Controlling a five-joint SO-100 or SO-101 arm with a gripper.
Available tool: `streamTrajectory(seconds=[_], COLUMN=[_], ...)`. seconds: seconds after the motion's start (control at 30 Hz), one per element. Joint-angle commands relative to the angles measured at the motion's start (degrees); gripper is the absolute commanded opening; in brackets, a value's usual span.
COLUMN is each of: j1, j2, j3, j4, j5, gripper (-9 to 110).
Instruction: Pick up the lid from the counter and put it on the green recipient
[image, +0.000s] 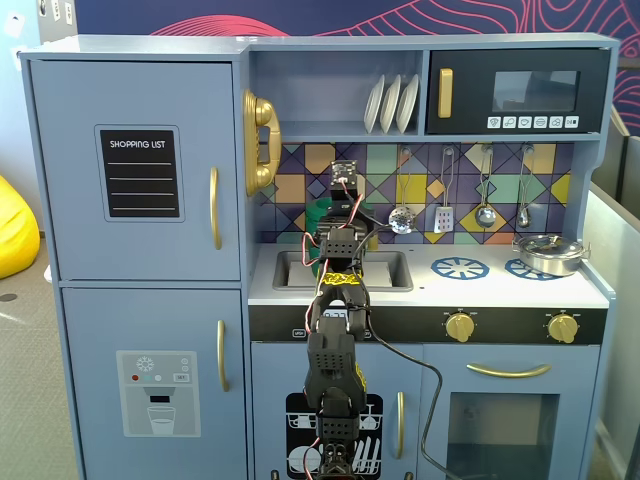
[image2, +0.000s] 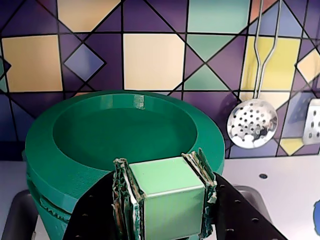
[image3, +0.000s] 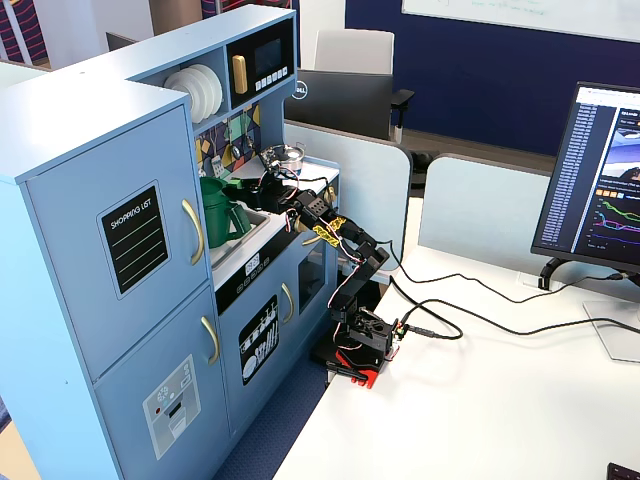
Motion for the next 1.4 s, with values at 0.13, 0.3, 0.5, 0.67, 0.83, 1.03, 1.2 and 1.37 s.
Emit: streamTrajectory(seconds=[0.13,0.3,0.5,0.67,0.83,1.03,1.2,1.37], j1=[-1.67,-0.88,0.53,1.05,1.23,0.88,0.88,-1.67], j2=[3.52,3.87,8.09,22.06,36.65,51.42,60.21,62.4], j3=[0.35,-0.62,-2.02,9.05,27.25,50.89,67.94,76.73], j4=[0.18,-0.09,2.72,10.99,15.38,22.5,25.4,35.07], j5=[-1.93,-1.76,-1.67,-0.18,1.05,2.29,6.06,7.03], gripper=[20,35,37,35,33,30,22,13])
